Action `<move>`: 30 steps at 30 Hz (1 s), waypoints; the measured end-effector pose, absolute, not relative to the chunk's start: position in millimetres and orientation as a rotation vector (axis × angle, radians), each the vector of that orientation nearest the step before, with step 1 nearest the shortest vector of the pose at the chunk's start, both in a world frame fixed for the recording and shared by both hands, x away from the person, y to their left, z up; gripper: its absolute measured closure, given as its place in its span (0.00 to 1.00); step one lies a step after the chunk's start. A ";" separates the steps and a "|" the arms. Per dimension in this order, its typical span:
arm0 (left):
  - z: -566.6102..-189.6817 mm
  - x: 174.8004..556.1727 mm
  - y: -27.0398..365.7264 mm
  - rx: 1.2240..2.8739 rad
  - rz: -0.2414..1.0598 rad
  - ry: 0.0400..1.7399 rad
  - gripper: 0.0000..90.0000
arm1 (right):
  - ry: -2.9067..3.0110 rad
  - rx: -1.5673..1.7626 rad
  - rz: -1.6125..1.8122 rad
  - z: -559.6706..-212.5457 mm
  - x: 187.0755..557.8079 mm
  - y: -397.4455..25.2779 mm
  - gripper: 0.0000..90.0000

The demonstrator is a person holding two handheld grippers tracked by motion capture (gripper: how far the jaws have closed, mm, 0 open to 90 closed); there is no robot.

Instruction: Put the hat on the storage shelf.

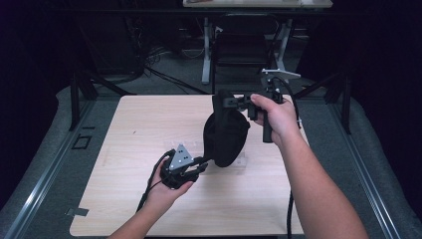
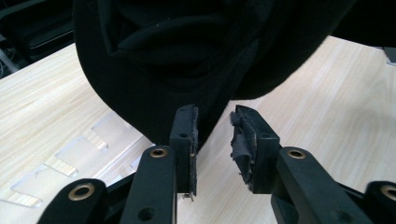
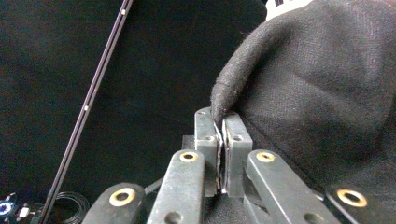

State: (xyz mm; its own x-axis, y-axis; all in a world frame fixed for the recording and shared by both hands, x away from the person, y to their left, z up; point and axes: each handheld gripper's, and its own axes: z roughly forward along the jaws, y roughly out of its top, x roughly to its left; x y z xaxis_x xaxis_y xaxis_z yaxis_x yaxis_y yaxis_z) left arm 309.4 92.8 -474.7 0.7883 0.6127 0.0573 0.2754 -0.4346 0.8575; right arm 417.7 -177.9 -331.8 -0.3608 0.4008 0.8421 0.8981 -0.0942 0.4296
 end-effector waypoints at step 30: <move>-474.7 309.8 106.1 2.084 0.543 0.647 0.95 | -1.725 -1.356 -1.528 -317.6 410.8 -177.5 0.87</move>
State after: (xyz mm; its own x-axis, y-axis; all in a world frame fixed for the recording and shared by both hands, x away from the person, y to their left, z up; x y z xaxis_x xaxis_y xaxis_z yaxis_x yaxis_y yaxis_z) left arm 309.8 106.1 -474.7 0.7705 0.6219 0.1397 0.2458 -0.4920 0.8352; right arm 410.8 -177.5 -317.6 -0.4057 0.3614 0.8395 0.8771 -0.1046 0.4688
